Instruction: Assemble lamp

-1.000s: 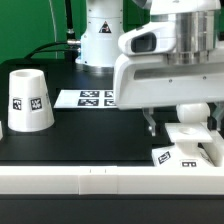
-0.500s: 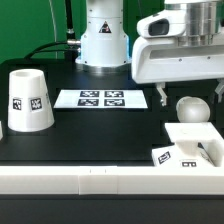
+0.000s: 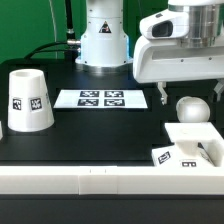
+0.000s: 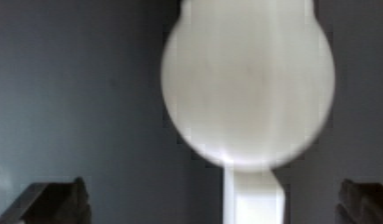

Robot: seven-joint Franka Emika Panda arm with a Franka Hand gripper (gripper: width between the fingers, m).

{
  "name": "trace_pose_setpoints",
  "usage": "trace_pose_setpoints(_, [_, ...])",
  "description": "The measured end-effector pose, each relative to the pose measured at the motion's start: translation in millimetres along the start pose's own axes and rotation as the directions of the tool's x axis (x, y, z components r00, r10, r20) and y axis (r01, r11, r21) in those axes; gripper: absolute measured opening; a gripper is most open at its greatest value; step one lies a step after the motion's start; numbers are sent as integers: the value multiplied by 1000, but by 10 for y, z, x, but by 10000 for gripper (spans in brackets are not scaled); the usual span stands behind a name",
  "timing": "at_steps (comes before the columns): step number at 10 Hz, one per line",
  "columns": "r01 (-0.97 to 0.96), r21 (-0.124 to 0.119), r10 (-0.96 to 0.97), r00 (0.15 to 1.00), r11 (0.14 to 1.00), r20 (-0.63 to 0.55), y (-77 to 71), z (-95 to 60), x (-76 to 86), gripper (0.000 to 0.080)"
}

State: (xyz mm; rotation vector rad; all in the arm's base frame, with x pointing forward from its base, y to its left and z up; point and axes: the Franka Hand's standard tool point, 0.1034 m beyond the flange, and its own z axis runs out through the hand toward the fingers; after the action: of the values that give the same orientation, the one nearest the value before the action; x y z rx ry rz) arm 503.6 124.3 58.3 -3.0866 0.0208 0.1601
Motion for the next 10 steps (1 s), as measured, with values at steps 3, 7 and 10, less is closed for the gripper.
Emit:
trace_pose_setpoints(3, [10, 1, -10, 989, 1000, 145, -179, -48, 15, 698])
trace_pose_setpoints(7, [-10, -14, 14, 926, 1000, 376, -139, 15, -82, 698])
trace_pose_setpoints(10, [7, -25, 7, 856, 1000, 516, -191, 84, -164, 698])
